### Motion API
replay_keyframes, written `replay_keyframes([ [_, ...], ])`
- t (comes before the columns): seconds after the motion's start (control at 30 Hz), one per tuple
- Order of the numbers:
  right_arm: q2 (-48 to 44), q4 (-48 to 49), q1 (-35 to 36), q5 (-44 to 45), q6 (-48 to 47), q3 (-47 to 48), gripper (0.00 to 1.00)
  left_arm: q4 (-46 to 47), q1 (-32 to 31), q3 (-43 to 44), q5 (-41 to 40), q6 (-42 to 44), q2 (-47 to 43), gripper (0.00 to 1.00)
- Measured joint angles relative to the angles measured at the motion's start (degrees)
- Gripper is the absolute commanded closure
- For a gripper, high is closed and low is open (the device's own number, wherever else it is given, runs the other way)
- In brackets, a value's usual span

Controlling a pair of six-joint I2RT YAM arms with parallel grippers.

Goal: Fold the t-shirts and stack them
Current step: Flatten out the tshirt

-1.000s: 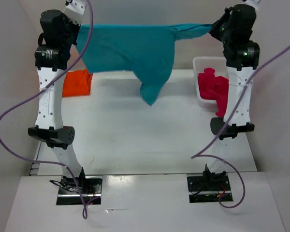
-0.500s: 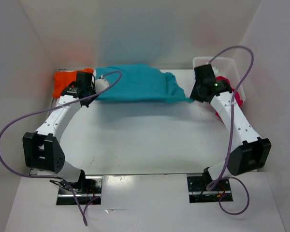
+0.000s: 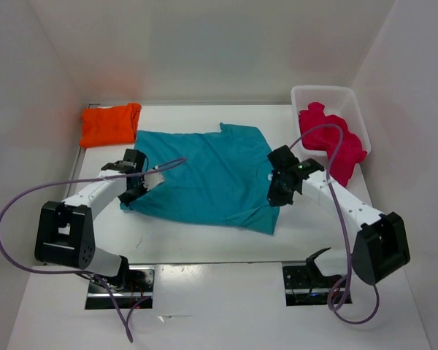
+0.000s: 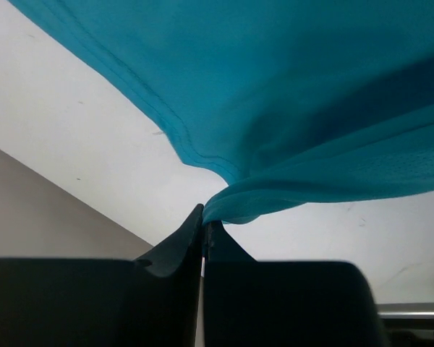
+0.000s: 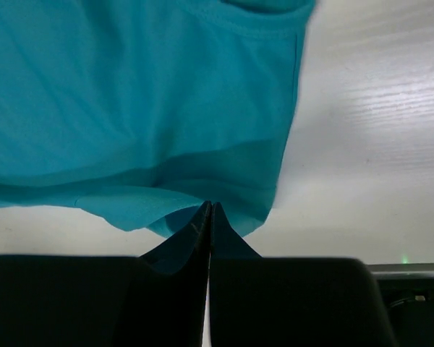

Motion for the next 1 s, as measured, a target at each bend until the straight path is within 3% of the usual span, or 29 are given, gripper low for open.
replay_keyframes([
  [0.1,5.49,-0.83,-2.91,0.48,-3.3,6.75,1.0,-1.53,0.0,5.42,-0.59,-0.68,3.48,1.0],
  [0.17,13.92,-3.98,-6.88,1.68,-6.69,20.31,1.0,-2.23,0.13,15.96,-1.33,-1.97,9.42,1.0],
  [0.3,32.76,-4.26,-13.33,8.79,-12.48,59.23,1.0,-0.48,1.4,50.84,-2.95,-6.95,22.71,1.0],
  [0.4,40.65,-5.44,-16.04,13.27,-14.05,86.4,1.0,2.51,3.02,76.17,-2.6,-11.34,26.47,1.0],
  [0.5,37.59,-4.33,-17.22,15.3,-14.67,97.88,1.0,5.35,3.67,87.32,-0.7,-13.44,23.02,1.0],
  [0.6,29.27,-4.39,-17.14,16.39,-15.39,95.84,1.0,6.56,2.89,84.35,1.03,-13.27,16.35,1.0],
  [0.7,23.37,-4.42,-16.74,17.55,-15.76,88.54,1.0,9.18,2.45,70.62,2.23,-11.72,9.18,1.0],
  [1.0,11.98,-3.17,-13.09,18.78,-13.57,42.53,1.0,8.85,1.7,28.68,0.17,-4.09,5.09,1.0],
])
